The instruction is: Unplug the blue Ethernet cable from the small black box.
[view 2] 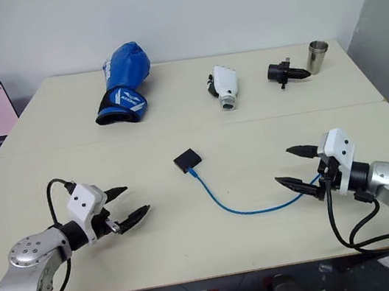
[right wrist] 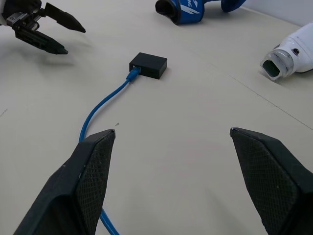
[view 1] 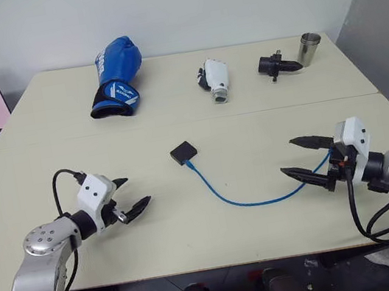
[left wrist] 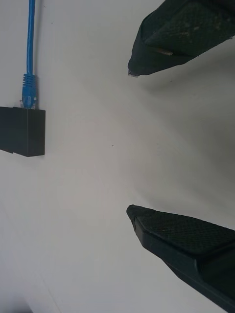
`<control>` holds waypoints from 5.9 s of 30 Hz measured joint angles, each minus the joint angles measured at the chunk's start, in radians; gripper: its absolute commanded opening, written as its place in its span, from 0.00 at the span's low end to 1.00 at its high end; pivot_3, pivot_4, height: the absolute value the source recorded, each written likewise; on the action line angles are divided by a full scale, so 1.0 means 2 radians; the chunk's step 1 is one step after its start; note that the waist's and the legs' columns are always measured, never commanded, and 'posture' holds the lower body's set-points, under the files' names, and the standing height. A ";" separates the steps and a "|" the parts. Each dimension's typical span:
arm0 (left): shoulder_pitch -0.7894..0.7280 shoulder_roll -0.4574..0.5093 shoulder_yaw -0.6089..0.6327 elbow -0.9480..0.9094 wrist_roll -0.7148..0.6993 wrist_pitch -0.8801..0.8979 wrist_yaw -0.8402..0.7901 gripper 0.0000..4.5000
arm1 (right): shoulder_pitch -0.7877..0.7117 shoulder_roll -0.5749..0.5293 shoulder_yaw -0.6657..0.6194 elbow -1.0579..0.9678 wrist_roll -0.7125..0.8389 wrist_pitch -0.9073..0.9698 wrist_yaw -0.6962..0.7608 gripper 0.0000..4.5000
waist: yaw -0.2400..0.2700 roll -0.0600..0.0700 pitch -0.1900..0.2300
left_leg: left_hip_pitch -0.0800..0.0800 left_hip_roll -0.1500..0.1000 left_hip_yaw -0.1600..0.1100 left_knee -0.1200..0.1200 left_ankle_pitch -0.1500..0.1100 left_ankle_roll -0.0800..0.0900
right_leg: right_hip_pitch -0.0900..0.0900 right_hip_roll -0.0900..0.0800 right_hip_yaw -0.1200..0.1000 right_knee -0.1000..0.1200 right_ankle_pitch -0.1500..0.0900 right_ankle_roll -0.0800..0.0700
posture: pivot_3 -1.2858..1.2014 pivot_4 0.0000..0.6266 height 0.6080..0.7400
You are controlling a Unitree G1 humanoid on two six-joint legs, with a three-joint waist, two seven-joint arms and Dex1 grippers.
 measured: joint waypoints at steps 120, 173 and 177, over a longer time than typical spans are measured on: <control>-0.150 -0.024 0.060 -0.006 -0.410 0.491 -0.033 0.18 | -0.262 0.183 0.285 0.273 -0.316 -0.491 -0.030 0.03 | -0.001 0.000 0.000 | 0.000 0.000 0.000 -0.001 0.000 0.000 | -0.002 0.000 0.000 0.002 0.000 -0.001 | 0.52 0.24 1.00; -0.193 0.012 -0.049 -0.017 -0.281 0.349 -0.190 0.18 | -0.221 0.212 0.161 0.077 0.127 0.274 -0.066 0.57 | -0.002 0.000 0.000 | -0.001 0.000 0.000 -0.001 0.000 0.000 | -0.003 0.000 0.000 0.001 0.000 -0.001 | 0.52 0.24 1.00; -0.193 0.012 -0.049 -0.017 -0.280 0.349 -0.190 0.18 | -0.225 0.211 0.162 0.077 0.127 0.277 -0.057 0.57 | -0.002 0.000 0.000 | -0.001 0.000 0.000 -0.001 0.000 0.000 | -0.003 0.000 0.000 0.001 0.000 -0.001 | 0.52 0.24 1.00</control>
